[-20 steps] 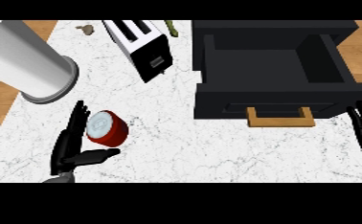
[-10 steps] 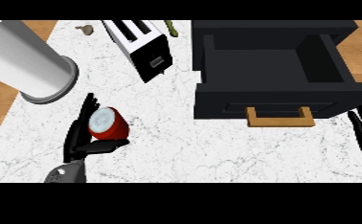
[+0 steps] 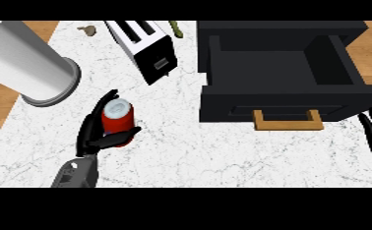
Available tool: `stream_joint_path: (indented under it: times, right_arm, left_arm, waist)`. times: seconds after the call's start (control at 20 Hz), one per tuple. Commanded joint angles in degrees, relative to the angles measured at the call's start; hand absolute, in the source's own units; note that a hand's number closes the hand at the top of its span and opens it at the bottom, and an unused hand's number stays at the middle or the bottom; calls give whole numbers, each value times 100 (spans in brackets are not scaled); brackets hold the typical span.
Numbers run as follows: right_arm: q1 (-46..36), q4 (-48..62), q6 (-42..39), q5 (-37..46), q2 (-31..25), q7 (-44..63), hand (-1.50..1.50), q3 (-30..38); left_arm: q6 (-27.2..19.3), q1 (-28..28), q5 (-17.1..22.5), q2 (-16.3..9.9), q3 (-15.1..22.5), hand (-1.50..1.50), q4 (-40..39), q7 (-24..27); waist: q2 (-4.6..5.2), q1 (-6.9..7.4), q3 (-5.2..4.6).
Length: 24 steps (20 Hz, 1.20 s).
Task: Pick up the can, place it into the drawer and close the drawer
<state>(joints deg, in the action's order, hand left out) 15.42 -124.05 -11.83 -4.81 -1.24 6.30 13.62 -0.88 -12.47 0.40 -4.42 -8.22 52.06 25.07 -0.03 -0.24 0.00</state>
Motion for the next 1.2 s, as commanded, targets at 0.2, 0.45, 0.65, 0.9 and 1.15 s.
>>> stream_joint_path:
  times: [0.2, 0.45, 0.65, 0.9, 1.15]
  right_arm:
    - [142, -21, -147, -87, 27, -142, -150, 130]
    - [228, -50, -195, -192, 3, -133, -150, 151]
    - [-121, -202, 145, -61, 75, 266, -150, -9]
    - [212, -277, -99, -158, 120, -5, -150, 108]
    - [522, -165, -19, 3, 121, -515, -150, -59]
  left_arm:
    - [261, -274, 210, 73, 36, 150, -210, 161]
    - [464, -148, 335, 101, 87, 150, -113, 267]
    - [50, 226, 545, 106, -58, 150, 856, -368]
    - [205, -101, 786, -199, -365, 150, 537, -189]
    - [-96, -312, 590, 45, 50, 150, 1212, -725]
  waist:
    - [2, -6, -1]
    - [2, -8, -1]
    - [-2, 24, 0]
    - [0, -2, -1]
    - [-3, -11, 0]
